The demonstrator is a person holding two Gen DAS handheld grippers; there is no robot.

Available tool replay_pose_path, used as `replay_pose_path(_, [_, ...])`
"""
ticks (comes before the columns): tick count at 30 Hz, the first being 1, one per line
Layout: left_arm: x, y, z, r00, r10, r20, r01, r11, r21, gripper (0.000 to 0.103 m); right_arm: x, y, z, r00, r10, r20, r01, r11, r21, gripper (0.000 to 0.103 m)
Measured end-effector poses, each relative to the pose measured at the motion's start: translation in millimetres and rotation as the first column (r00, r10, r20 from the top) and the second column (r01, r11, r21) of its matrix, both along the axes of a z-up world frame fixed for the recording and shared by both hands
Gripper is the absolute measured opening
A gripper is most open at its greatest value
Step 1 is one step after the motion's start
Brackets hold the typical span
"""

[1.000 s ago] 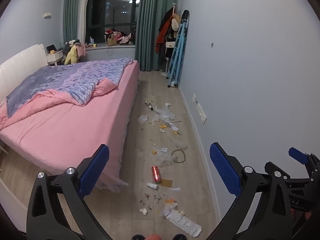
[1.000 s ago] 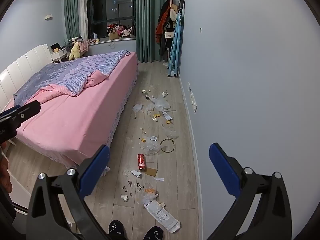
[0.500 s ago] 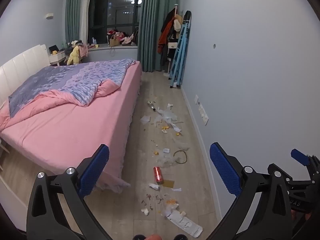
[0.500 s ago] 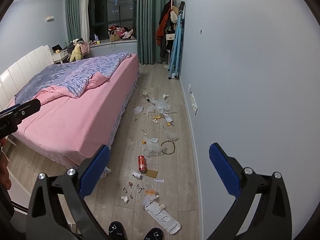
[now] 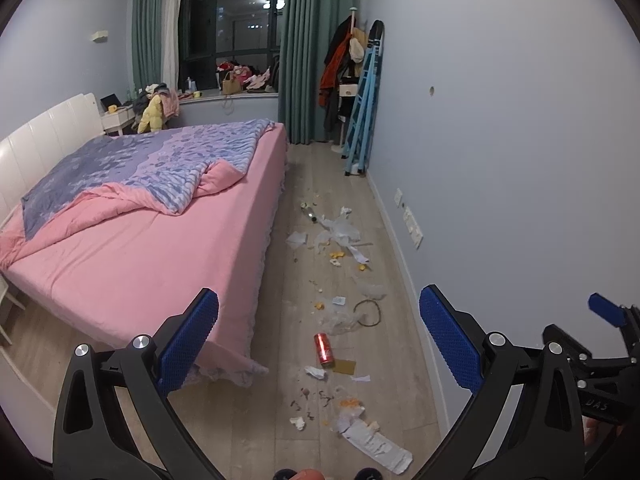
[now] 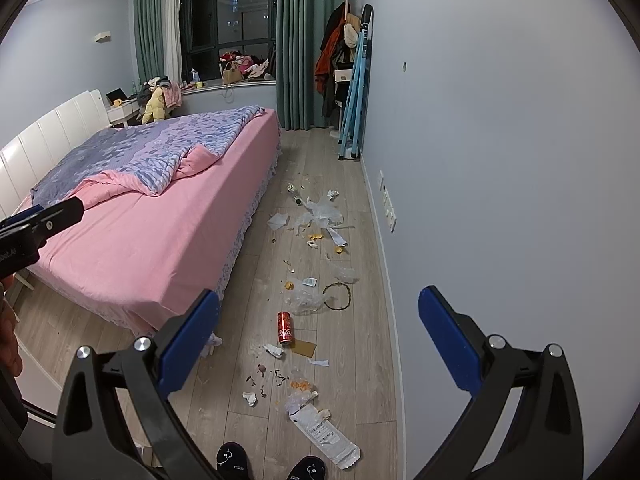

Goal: Collect trash

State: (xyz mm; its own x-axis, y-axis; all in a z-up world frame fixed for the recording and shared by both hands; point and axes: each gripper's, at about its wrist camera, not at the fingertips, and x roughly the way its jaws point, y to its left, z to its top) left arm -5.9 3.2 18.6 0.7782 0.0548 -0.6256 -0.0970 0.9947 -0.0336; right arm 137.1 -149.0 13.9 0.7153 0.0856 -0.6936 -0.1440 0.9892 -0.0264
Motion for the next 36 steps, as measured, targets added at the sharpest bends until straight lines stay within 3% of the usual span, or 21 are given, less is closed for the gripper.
replay_pose_path(3, [6.0, 2.5, -9.4, 0.999, 0.028, -0.037, -0.027, 0.999, 0.029, 0.098, 0.2, 0.6, 0.2, 1.0, 0.0, -0.001, 0.0, 1.0, 0.0, 0.097])
replay_pose_path(15, [7.8, 15.3, -21.5, 0.996, 0.038, -0.075, -0.039, 0.999, -0.023, 0.098, 5.1, 6.5, -9.8, 1.0, 0.008, -0.014, -0.008, 1.0, -0.004, 0.097])
replay_pose_path(36, [8.8, 11.1, -23.2, 0.997, 0.028, -0.07, -0.029, 0.999, -0.017, 0.098, 8.0, 8.9, -16.6, 1.0, 0.006, -0.006, -0.006, 1.0, 0.002, 0.097])
